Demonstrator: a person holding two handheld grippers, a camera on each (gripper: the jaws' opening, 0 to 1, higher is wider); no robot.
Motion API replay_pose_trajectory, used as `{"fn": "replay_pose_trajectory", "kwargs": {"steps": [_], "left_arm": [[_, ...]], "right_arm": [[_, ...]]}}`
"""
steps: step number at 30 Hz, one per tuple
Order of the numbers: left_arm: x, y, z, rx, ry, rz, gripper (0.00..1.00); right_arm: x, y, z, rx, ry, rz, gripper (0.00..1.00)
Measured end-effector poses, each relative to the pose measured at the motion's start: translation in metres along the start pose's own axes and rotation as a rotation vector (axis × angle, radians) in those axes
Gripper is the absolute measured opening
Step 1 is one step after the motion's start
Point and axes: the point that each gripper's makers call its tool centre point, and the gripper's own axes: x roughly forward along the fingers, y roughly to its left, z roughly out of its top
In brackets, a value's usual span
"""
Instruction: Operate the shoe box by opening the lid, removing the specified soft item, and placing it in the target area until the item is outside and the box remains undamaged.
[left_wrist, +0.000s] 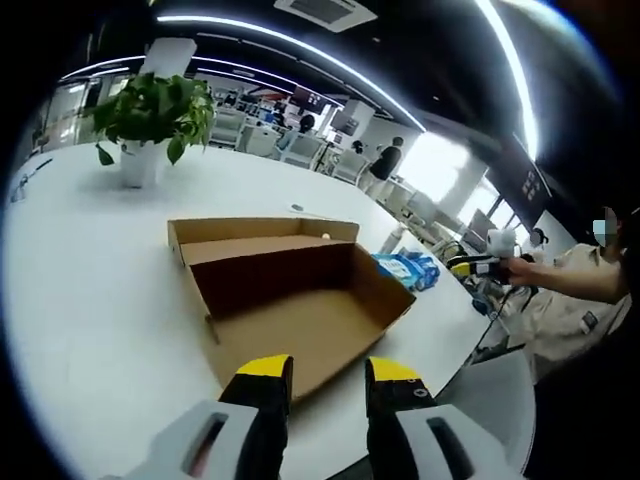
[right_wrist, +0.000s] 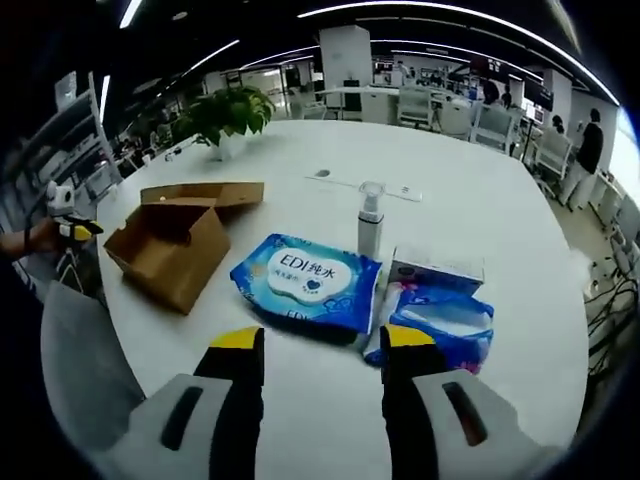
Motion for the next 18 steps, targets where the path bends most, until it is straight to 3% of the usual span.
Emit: {"fn": "replay_pose_trajectory", "kwargs": {"steps": [18], "left_arm": [[-0.013, 0.043, 0.018, -0.101, -0.110, 0.153, 0.32]], "right_arm": [[-0.007, 0.009, -0.022, 0.047, 0.002, 0.002, 0.44]]}}
